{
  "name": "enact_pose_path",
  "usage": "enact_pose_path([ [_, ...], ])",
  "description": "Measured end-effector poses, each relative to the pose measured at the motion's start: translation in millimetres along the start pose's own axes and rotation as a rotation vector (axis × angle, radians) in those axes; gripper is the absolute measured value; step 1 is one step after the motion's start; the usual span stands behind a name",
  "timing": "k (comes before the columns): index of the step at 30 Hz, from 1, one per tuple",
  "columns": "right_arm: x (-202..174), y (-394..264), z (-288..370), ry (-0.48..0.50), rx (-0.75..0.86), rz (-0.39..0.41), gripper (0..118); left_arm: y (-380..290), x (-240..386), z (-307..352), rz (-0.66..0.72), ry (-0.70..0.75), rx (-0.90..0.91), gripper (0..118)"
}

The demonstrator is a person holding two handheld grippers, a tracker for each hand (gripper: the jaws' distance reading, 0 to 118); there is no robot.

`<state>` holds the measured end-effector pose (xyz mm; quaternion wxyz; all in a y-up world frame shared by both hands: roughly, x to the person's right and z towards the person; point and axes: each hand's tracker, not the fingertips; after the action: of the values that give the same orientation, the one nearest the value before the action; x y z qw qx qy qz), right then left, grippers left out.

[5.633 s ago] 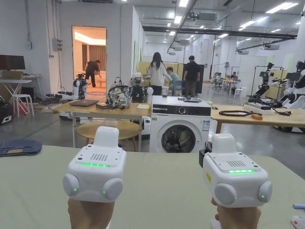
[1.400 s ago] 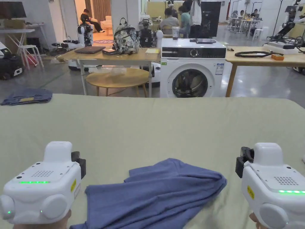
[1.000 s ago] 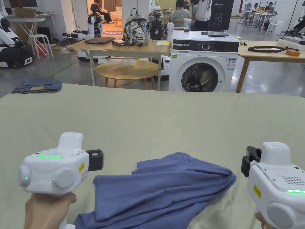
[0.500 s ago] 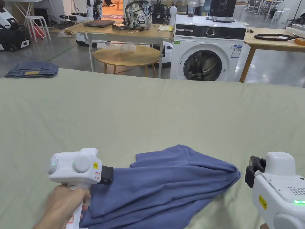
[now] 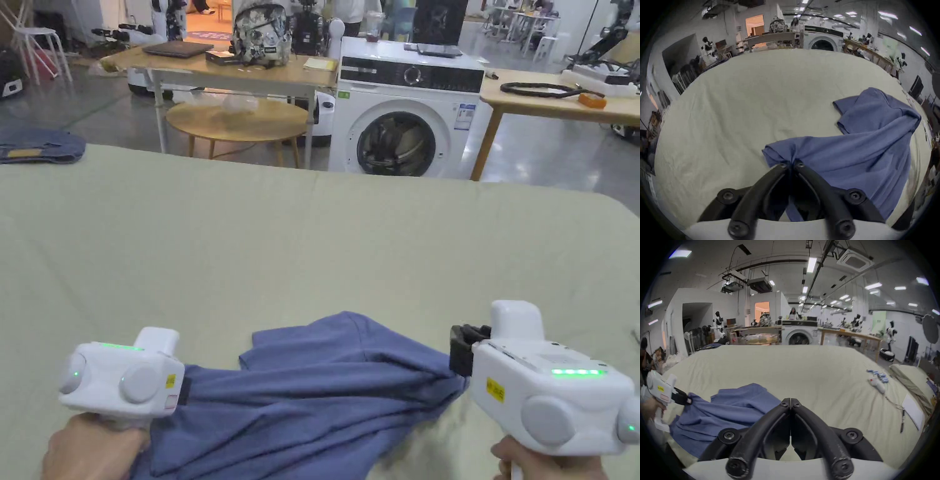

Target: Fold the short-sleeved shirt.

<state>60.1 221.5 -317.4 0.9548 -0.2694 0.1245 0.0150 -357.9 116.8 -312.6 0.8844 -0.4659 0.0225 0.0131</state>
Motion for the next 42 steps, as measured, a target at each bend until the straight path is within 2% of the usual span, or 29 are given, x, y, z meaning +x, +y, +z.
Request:
enact_pose_path([
  [1,-2,13,-11,0.025,-0.044,0.016,14,-2,-1,-4,0.013,-0.006,-0.009,0],
  [2,-4,23,-25,0.061,-0.088,0.011,40,-3,-3,-7,0.021,-0.015,-0.018,0],
  [3,-5,33,-42,0.116,-0.140,-0.006,70,-8,4,3,0.026,-0.015,-0.008,0],
  [4,-9,43,-59,0.150,-0.180,-0.007,70,-9,4,3,0.035,-0.023,-0.011,0],
  [7,-23,63,-125,0.157,-0.283,0.079,99,-7,4,2,0.047,-0.039,-0.014,0],
  [9,-37,70,-165,0.142,-0.380,0.123,99,-10,5,5,0.054,-0.051,-0.011,0],
  [13,-54,65,-237,0.160,-0.541,0.130,99,-4,-7,-1,0.082,-0.080,-0.023,0],
  [15,-61,63,-258,0.150,-0.539,0.130,99,0,-13,-5,0.093,-0.089,-0.031,0],
  [17,-67,59,-263,0.198,-0.587,0.113,99,0,-13,-5,0.085,-0.094,-0.032,0],
  [18,-69,55,-267,0.188,-0.613,0.120,99,-1,-14,-6,0.089,-0.098,-0.031,0],
  [19,-72,51,-269,0.152,-0.636,0.182,91,-1,-17,-8,0.096,-0.103,-0.029,0],
  [20,-73,48,-267,0.107,-0.601,0.249,78,-1,-19,-8,0.096,-0.108,-0.025,0],
  [21,-72,49,-258,0.112,-0.574,0.250,59,-3,-20,-8,0.106,-0.115,-0.021,0],
  [22,-68,51,-254,0.149,-0.578,0.195,41,-4,-21,-8,0.112,-0.120,-0.013,0],
  [23,-63,51,-249,0.158,-0.557,0.149,29,-5,-22,-8,0.110,-0.123,-0.009,0],
  [24,-59,51,-243,0.156,-0.529,0.126,10,-6,-22,-8,0.111,-0.124,-0.003,0],
  [25,-56,50,-236,0.181,-0.516,0.110,6,-7,-21,-7,0.114,-0.122,0.002,0],
  [28,-49,49,-209,0.159,-0.423,0.119,6,-9,-17,1,0.117,-0.110,0.031,0],
  [33,-41,52,-145,0.179,-0.229,0.077,6,-11,-14,35,0.130,-0.122,0.165,0],
  [39,-18,79,-68,0.144,-0.036,0.013,6,10,-8,110,0.138,-0.139,0.353,0],
  [42,-8,105,-32,0.109,0.027,0.030,6,35,-6,153,0.112,-0.138,0.445,0],
])
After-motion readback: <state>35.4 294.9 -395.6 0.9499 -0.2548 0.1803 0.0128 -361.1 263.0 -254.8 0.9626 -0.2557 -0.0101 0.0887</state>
